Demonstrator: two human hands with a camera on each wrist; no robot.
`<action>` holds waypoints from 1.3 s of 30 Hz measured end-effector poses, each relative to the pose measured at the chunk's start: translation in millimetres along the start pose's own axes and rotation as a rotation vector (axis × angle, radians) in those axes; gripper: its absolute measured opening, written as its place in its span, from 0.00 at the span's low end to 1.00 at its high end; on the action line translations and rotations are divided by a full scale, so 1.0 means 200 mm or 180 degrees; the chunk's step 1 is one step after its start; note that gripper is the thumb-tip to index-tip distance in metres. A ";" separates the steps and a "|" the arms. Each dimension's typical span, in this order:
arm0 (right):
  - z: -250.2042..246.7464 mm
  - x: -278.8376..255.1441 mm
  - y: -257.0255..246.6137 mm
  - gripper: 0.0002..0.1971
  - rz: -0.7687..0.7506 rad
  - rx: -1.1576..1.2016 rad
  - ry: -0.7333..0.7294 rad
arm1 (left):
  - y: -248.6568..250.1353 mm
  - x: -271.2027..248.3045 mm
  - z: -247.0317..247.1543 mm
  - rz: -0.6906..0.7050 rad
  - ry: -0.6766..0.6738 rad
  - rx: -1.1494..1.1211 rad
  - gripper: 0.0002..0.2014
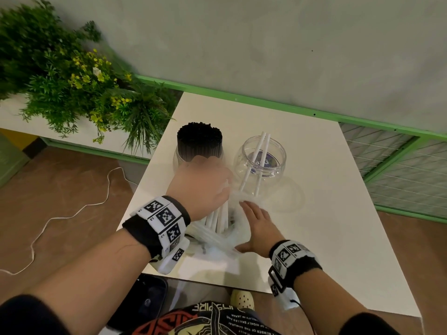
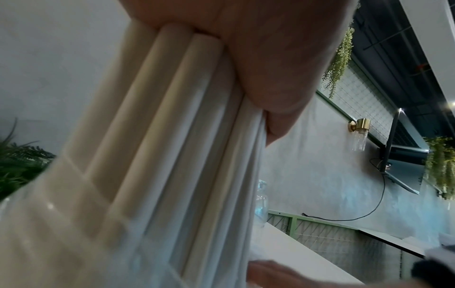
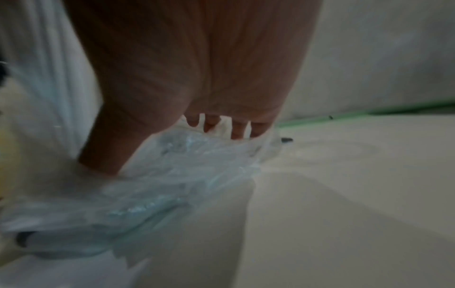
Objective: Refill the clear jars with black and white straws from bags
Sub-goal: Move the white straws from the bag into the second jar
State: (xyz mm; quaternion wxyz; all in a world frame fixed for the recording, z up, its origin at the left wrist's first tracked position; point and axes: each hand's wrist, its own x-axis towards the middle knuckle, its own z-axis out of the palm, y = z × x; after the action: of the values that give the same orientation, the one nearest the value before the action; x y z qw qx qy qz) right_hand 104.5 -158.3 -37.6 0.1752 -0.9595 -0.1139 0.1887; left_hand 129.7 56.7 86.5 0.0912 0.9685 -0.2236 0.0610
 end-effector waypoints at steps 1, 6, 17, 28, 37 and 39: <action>0.03 0.02 0.01 0.64 0.0018 0.0129 -0.0066 | 0.00 0.00 0.00 -0.0009 -0.0026 -0.0007 0.15; 0.07 0.11 0.03 0.66 0.0142 0.0344 -0.0466 | -0.04 -0.02 -0.01 0.0020 -0.0083 -0.0006 0.15; -0.27 -0.04 -0.04 0.24 0.0002 0.1331 0.0371 | -0.04 -0.03 -0.01 0.0047 0.0021 -0.0091 0.20; -0.34 0.06 -0.35 0.24 -0.0661 0.2958 0.0254 | -0.05 -0.02 -0.02 -0.0079 -0.0119 -0.0247 0.31; -0.32 0.07 -0.34 0.17 -0.0731 0.3092 0.0457 | -0.07 -0.02 -0.01 0.0010 -0.0043 -0.0311 0.23; -0.31 0.07 -0.34 0.14 -0.0698 0.3157 0.0573 | -0.07 -0.02 -0.01 0.0017 -0.0029 -0.0301 0.21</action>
State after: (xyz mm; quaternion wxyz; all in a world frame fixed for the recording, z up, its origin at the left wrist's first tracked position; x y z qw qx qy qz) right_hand 132.4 -110.7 37.2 0.6370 -0.7560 -0.0951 0.1171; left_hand 131.3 71.5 86.2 0.1357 0.9627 -0.2293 0.0462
